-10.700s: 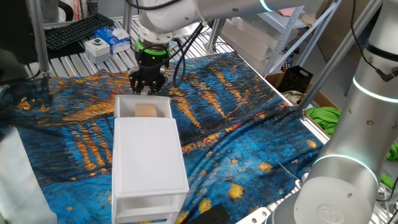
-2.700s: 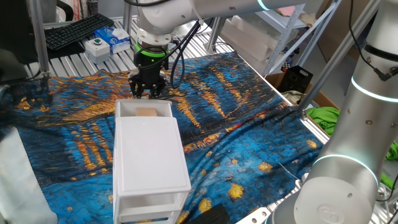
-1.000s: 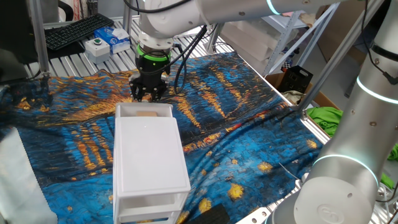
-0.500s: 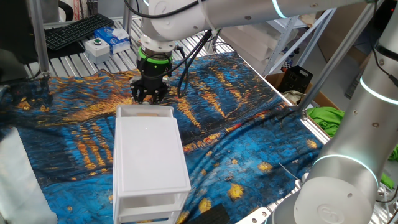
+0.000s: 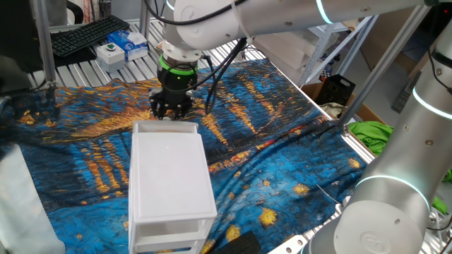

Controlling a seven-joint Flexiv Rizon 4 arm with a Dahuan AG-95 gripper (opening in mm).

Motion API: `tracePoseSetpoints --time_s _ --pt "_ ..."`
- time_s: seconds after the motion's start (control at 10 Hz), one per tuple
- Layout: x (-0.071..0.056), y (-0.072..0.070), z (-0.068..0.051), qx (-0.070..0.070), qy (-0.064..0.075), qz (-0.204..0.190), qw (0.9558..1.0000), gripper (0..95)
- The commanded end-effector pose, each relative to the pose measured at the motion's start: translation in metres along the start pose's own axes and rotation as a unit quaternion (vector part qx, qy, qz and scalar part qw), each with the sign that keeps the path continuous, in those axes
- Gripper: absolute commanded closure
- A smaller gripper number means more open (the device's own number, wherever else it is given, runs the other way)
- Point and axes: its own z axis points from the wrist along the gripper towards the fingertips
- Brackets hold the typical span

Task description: Put things in the drawer

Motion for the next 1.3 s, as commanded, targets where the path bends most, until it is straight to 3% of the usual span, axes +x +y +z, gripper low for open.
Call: tracePoseSetpoints --time_s 0.1,0.8,1.3 --pt "0.002 -0.001 0.0 0.0 -0.001 0.0 1.0 95.0" --pt "0.01 -0.003 0.0 -0.002 -0.008 -0.001 1.0 95.0" --pt "0.016 -0.005 0.0 -0.004 -0.005 -0.006 1.0 95.0"
